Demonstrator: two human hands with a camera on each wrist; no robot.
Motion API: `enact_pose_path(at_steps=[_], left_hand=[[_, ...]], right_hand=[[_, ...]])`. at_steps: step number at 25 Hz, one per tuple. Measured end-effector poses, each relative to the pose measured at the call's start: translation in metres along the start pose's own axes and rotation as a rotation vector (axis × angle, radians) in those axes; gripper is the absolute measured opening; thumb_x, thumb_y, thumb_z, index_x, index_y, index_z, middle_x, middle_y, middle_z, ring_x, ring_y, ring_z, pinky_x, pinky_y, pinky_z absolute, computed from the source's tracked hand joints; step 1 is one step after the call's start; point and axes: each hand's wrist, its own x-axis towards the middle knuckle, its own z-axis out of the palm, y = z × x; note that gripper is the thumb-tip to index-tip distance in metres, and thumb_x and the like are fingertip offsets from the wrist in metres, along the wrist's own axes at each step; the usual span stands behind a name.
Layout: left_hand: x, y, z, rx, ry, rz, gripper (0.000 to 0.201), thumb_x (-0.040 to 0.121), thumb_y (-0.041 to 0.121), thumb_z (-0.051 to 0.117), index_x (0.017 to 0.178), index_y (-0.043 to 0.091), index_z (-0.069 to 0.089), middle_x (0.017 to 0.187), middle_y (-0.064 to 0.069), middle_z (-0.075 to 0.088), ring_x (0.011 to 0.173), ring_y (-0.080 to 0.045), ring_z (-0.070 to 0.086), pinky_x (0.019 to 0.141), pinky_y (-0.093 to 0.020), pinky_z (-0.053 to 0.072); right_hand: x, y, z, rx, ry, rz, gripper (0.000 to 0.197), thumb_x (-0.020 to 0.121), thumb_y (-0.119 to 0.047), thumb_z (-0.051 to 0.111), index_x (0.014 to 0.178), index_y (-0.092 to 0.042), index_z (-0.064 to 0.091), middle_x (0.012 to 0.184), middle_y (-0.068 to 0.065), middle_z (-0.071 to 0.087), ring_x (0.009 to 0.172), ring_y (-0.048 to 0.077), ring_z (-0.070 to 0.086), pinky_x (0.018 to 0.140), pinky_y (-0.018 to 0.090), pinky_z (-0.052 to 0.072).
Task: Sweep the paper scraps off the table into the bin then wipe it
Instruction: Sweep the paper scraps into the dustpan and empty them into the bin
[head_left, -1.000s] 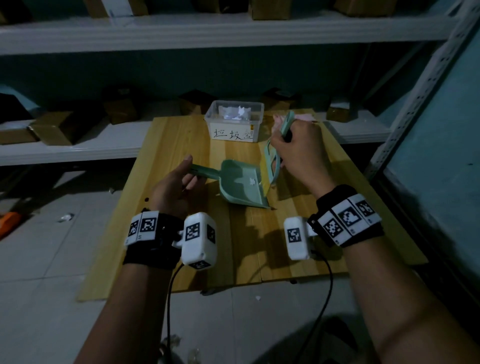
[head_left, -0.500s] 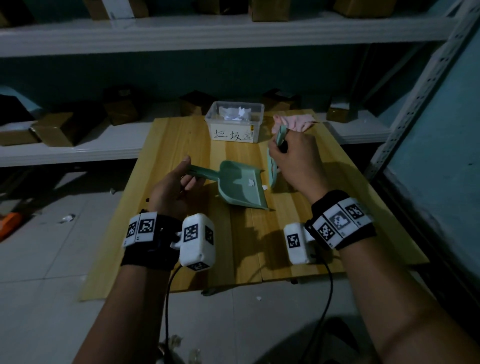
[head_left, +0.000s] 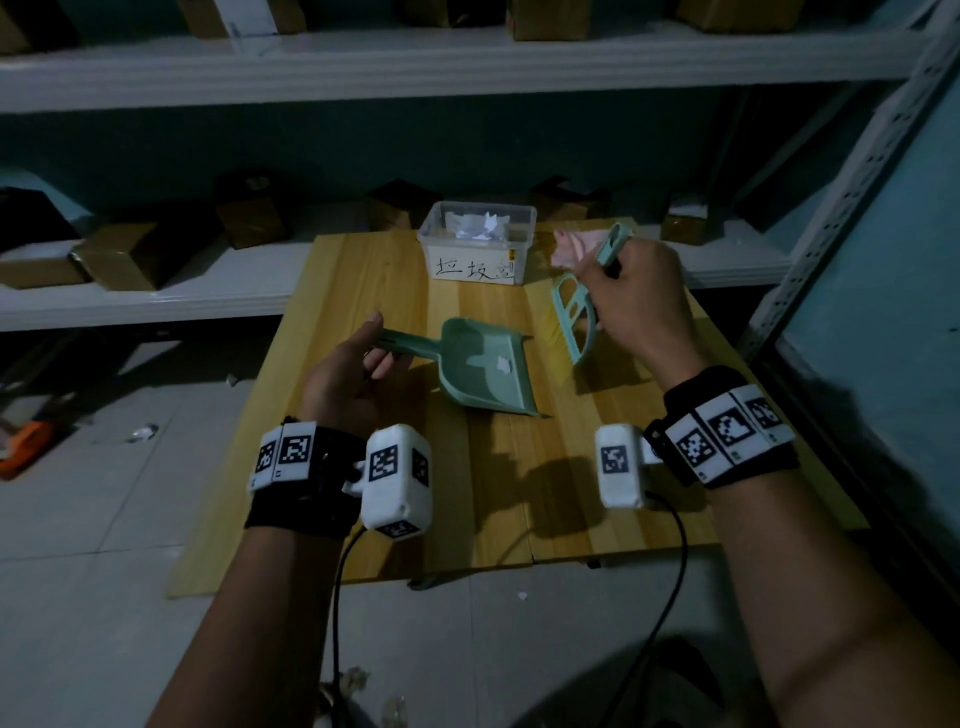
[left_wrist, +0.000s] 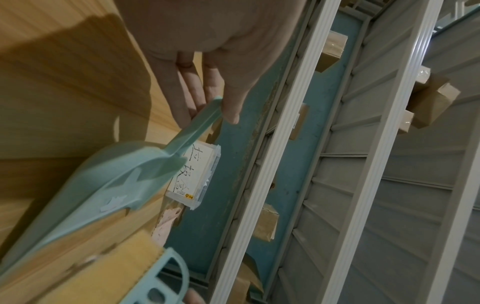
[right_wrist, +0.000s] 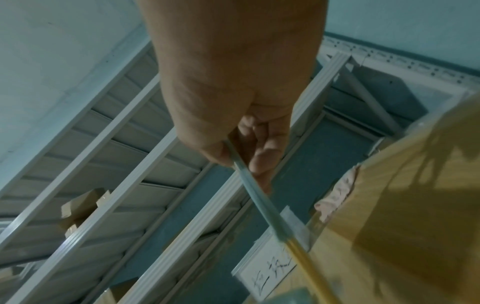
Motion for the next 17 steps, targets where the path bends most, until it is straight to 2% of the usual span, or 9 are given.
enact_pose_path(at_steps=[1, 3, 5, 6, 9, 10, 12, 15, 17], left_hand=[[0.0, -0.001, 0.0, 0.008, -0.01, 0.006, 0.019, 0.087, 0.024, 0.071, 0.089, 0.008, 0.062, 0.064, -0.006, 0.069, 0.068, -0.018, 0.069, 0.083, -0.032, 0.06], [0.0, -0.003, 0.0, 0.012, -0.007, 0.018, 0.018, 0.088, 0.024, 0.07, 0.088, 0.008, 0.062, 0.053, -0.005, 0.066, 0.068, -0.018, 0.067, 0.08, -0.032, 0.06], [-0.001, -0.003, -0.001, 0.003, -0.008, 0.024, 0.018, 0.089, 0.023, 0.069, 0.089, 0.007, 0.062, 0.051, -0.005, 0.065, 0.067, -0.018, 0.067, 0.074, -0.032, 0.061], [-0.002, -0.003, -0.001, 0.001, -0.019, 0.025, 0.017, 0.09, 0.023, 0.068, 0.09, 0.007, 0.061, 0.05, -0.004, 0.064, 0.062, -0.017, 0.067, 0.071, -0.031, 0.062], [-0.003, -0.004, -0.001, -0.013, -0.017, 0.047, 0.016, 0.092, 0.021, 0.065, 0.093, 0.006, 0.059, 0.046, -0.003, 0.06, 0.045, -0.014, 0.065, 0.075, -0.031, 0.061], [-0.004, -0.004, -0.001, -0.025, -0.008, 0.052, 0.016, 0.093, 0.02, 0.065, 0.093, 0.006, 0.059, 0.049, -0.005, 0.062, 0.047, -0.014, 0.066, 0.076, -0.032, 0.06], [-0.006, -0.004, 0.0, -0.038, -0.004, 0.054, 0.015, 0.093, 0.019, 0.064, 0.094, 0.005, 0.059, 0.068, -0.008, 0.066, 0.06, -0.017, 0.069, 0.076, -0.032, 0.06], [-0.002, 0.003, -0.008, -0.105, 0.043, 0.094, 0.019, 0.091, 0.016, 0.067, 0.105, 0.004, 0.061, 0.094, -0.012, 0.065, 0.083, -0.022, 0.07, 0.07, -0.034, 0.062], [0.003, 0.008, -0.015, -0.169, 0.091, 0.167, 0.019, 0.09, 0.014, 0.068, 0.105, 0.004, 0.06, 0.098, -0.013, 0.064, 0.089, -0.023, 0.069, 0.066, -0.033, 0.062]], right_hand=[[0.0, 0.0, 0.0, -0.016, -0.05, 0.027, 0.021, 0.099, -0.025, 0.055, 0.082, -0.016, 0.063, 0.081, 0.001, 0.069, 0.066, 0.007, 0.067, 0.047, 0.015, 0.048], [-0.001, 0.0, 0.003, 0.011, -0.165, 0.111, 0.016, 0.097, -0.022, 0.058, 0.088, -0.012, 0.067, 0.084, 0.003, 0.071, 0.061, 0.007, 0.068, 0.045, 0.016, 0.048], [-0.005, -0.002, 0.007, 0.039, -0.242, 0.148, 0.015, 0.096, -0.022, 0.059, 0.093, -0.011, 0.068, 0.082, 0.003, 0.071, 0.052, 0.004, 0.066, 0.044, 0.016, 0.048], [-0.006, -0.002, 0.008, 0.053, -0.26, 0.147, 0.015, 0.096, -0.022, 0.058, 0.093, -0.011, 0.068, 0.081, 0.002, 0.071, 0.05, 0.002, 0.066, 0.043, 0.016, 0.047], [-0.007, -0.007, 0.006, 0.176, -0.265, 0.135, 0.016, 0.097, -0.018, 0.057, 0.093, -0.007, 0.068, 0.079, 0.003, 0.071, 0.05, 0.001, 0.065, 0.042, 0.013, 0.045], [-0.007, -0.008, 0.005, 0.227, -0.245, 0.135, 0.017, 0.097, -0.017, 0.056, 0.094, -0.005, 0.068, 0.079, 0.004, 0.071, 0.05, 0.002, 0.066, 0.042, 0.013, 0.045], [-0.005, -0.009, 0.001, 0.303, -0.148, 0.141, 0.019, 0.098, -0.018, 0.056, 0.099, -0.004, 0.068, 0.081, 0.004, 0.072, 0.054, 0.003, 0.068, 0.042, 0.012, 0.045], [-0.002, -0.007, -0.007, 0.322, 0.05, 0.16, 0.017, 0.097, -0.024, 0.057, 0.103, -0.011, 0.066, 0.086, -0.001, 0.071, 0.065, 0.003, 0.071, 0.048, 0.012, 0.05], [0.0, -0.003, -0.012, 0.331, 0.132, 0.187, 0.013, 0.096, -0.024, 0.058, 0.101, -0.014, 0.065, 0.086, -0.003, 0.07, 0.069, 0.002, 0.07, 0.052, 0.014, 0.053]])
